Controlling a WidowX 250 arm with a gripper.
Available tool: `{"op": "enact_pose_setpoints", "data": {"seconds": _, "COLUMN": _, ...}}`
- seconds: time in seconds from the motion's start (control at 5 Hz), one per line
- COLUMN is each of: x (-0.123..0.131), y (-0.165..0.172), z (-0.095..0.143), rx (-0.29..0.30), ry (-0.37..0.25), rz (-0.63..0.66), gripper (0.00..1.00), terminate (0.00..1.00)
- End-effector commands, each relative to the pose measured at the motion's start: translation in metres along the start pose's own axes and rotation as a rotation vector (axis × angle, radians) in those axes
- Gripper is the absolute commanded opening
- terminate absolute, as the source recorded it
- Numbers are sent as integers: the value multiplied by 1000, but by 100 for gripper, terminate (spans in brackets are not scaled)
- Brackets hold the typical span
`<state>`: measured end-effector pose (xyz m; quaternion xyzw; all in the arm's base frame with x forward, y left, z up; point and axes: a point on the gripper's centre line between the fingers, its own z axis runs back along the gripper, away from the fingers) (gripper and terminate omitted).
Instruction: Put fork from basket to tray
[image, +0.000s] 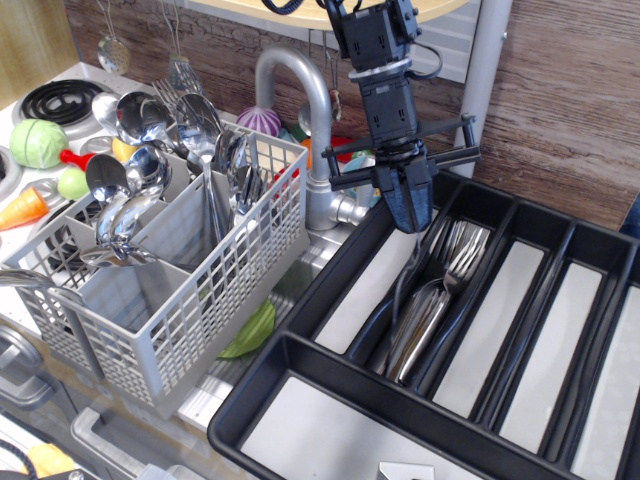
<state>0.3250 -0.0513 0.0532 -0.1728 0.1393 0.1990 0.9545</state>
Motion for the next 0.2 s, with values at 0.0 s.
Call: {"op": "enact_pose_setpoints", "data": {"seconds": 0.0, "x": 0, "y": -22, "z": 7, "rx": 135, "ry": -132, "rz": 29, "gripper": 0, "terminate": 100}}
